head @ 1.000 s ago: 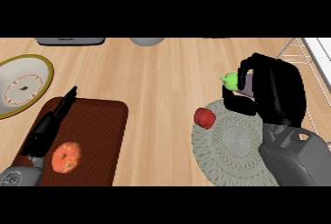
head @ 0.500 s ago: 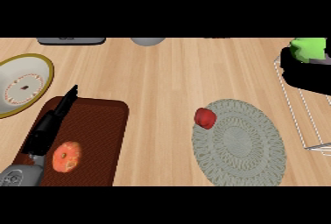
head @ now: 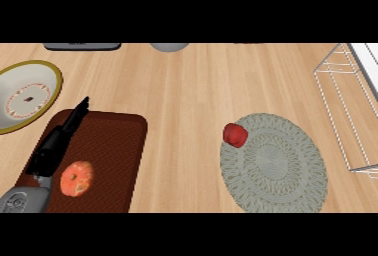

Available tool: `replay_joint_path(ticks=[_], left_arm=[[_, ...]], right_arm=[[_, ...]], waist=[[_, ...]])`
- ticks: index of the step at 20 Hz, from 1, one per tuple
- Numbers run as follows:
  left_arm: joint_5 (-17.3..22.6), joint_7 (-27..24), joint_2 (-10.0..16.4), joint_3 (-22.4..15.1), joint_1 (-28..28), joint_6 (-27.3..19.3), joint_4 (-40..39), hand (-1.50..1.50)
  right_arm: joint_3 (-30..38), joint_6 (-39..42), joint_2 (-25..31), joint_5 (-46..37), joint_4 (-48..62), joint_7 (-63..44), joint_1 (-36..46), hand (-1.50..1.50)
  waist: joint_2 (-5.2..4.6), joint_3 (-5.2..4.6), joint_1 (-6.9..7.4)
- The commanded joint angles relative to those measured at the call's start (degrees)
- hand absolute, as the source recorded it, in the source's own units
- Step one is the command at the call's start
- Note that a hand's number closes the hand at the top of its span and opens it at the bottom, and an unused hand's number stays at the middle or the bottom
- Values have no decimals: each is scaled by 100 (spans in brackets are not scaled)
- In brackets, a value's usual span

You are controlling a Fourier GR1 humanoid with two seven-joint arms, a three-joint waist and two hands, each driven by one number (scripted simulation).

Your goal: Pick the eggplant from the placemat and place it in the tiered shelf

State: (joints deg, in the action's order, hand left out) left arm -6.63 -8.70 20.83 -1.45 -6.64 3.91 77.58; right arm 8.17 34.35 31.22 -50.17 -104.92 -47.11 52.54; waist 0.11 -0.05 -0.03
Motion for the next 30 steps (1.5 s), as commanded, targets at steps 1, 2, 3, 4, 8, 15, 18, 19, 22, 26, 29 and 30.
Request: replay_joint_path(ticks=[1, 2, 3, 4, 8, 15, 18, 19, 22, 26, 29, 30], left_arm=[[-63, -219, -7, 80, 67, -29, -139, 0], [102, 18, 141, 151, 238, 141, 341, 0], [16, 62, -60, 151, -323, 40, -282, 0], [15, 87, 82, 172, -306, 172, -148, 0], [-96, 322, -172, -6, 81, 8, 504, 0], [-108, -269, -79, 278, 29, 203, -105, 0], [-186, -97, -193, 184, 49, 186, 25, 0], [-255, -150, -260, 203, -82, 113, -133, 0], [-233, 134, -215, 260, -172, 238, 57, 0], [-388, 62, -363, 236, -133, 133, 1, 0], [-377, -106, -318, 296, 84, 260, 8, 0], [-420, 187, -386, 269, -45, 159, 231, 0]], right_arm=[[291, 645, 610, 123, 382, 144, 29, 150], [342, 548, 691, 105, 588, 326, -138, 150], [456, 190, 681, 53, 609, 553, -432, 150], [585, 280, 861, 119, 733, 697, -419, 150], [743, -194, 1165, -35, 1189, 1393, -903, 150], [1034, -534, 1224, 220, 2099, 2141, -947, 150], [910, -1171, 957, 81, 2544, 2559, -1216, 150], [937, -1094, 1006, 129, 2430, 2672, -1388, 150], [960, -1207, 819, 204, 2531, 2657, -1398, 150], [889, -1631, 946, -59, 3437, 2995, -1189, 150], [903, -1746, 758, -183, 2803, 2786, -1941, 150], [967, -1977, 945, -254, 3386, 3174, -1844, 150]], waist=[[-3, 0, -16], [3, 5, 37], [-20, 4, -35], [-14, 5, -20], [-6, 9, 15], [-20, 4, 36], [-26, 6, 61], [-20, 5, 26], [-16, 5, 26], [-24, 5, 62], [-11, 4, 21], [-17, 6, 41]])
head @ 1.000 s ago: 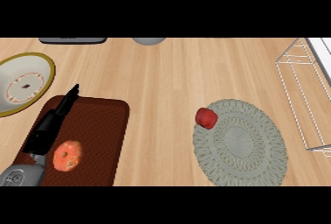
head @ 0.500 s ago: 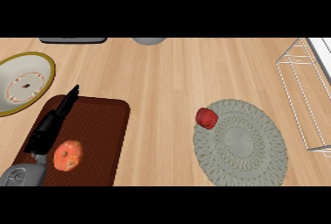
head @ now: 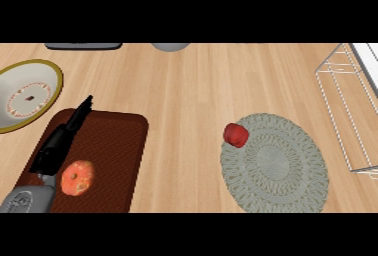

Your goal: Pick the eggplant from the placemat and place it in the tiered shelf

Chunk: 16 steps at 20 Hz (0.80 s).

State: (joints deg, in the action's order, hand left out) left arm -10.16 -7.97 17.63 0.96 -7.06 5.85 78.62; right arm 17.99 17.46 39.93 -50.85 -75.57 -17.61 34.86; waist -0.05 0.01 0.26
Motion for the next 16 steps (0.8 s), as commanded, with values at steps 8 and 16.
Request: replay_joint_path(ticks=[8, 16], left_arm=[[129, 63, 157, 283, 43, 337, 124, 0], [-26, 12, -24, 188, 98, 154, 158, 0]], right_arm=[[654, -969, -310, 446, 1078, 758, -497, -150], [1660, -1670, -376, 1424, 521, 1015, 7, -150]], waist=[[1, 2, 0], [17, 0, -38]])
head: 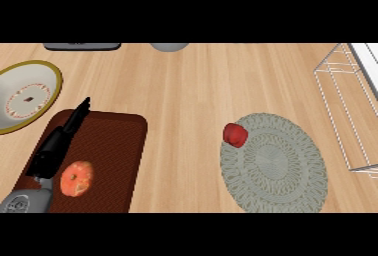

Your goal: Pick the eggplant from the placemat and place it in the tiered shelf

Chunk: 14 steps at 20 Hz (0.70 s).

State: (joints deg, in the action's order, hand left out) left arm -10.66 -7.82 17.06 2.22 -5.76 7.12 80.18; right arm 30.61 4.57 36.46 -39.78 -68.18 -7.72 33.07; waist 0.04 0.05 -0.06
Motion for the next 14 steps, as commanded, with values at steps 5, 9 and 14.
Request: replay_joint_path(ticks=[5, 9, 14], left_arm=[[-81, -290, 31, 74, 333, -66, 59, 0], [10, -3, 1, 144, 57, 7, -100, 0], [0, -399, 144, 278, 215, 47, -240, 0]], right_arm=[[1244, -285, 341, 853, -1023, -321, -233, -150], [2005, 360, 769, 1421, -1072, -1123, -425, -150], [3185, 1771, 1463, 2300, -844, -763, -1601, -150]], waist=[[42, -6, -92], [37, -7, -143], [45, -4, -254]])
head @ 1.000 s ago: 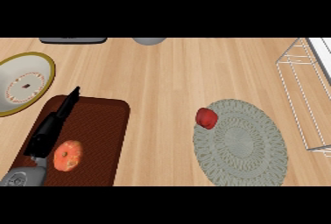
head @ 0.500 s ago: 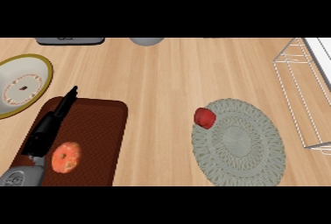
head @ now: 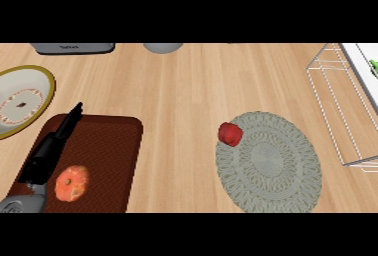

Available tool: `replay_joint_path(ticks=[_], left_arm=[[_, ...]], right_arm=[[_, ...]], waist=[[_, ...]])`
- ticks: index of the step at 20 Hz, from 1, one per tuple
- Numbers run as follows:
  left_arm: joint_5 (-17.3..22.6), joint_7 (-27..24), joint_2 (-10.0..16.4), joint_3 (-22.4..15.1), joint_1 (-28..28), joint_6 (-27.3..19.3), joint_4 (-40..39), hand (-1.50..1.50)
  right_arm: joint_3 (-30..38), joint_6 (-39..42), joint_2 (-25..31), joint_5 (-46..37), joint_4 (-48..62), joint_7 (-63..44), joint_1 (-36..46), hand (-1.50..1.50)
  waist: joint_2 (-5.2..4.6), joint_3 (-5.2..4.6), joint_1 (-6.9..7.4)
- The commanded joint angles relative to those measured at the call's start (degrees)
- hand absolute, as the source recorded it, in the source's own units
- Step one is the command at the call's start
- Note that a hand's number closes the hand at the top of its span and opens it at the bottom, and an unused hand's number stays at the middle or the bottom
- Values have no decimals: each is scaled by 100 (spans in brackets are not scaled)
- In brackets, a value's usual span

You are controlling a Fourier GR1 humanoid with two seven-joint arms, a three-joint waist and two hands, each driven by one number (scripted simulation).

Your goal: Pick the eggplant from the placemat and place it in the tiered shelf

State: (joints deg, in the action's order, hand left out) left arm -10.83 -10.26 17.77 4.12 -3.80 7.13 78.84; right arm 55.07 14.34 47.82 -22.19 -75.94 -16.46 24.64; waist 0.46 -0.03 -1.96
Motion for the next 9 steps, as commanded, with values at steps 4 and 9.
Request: replay_joint_path(ticks=[4, 9], left_arm=[[215, 329, 196, 195, 139, 239, 482, 0], [-96, -20, -112, 11, -132, 4, -110, 0]], right_arm=[[1706, 1625, 889, 1275, 487, 252, -1137, -150], [2330, 1850, 1001, 1502, 1364, 1426, -1893, -150]], waist=[[10, 6, 24], [-35, 7, 89]])
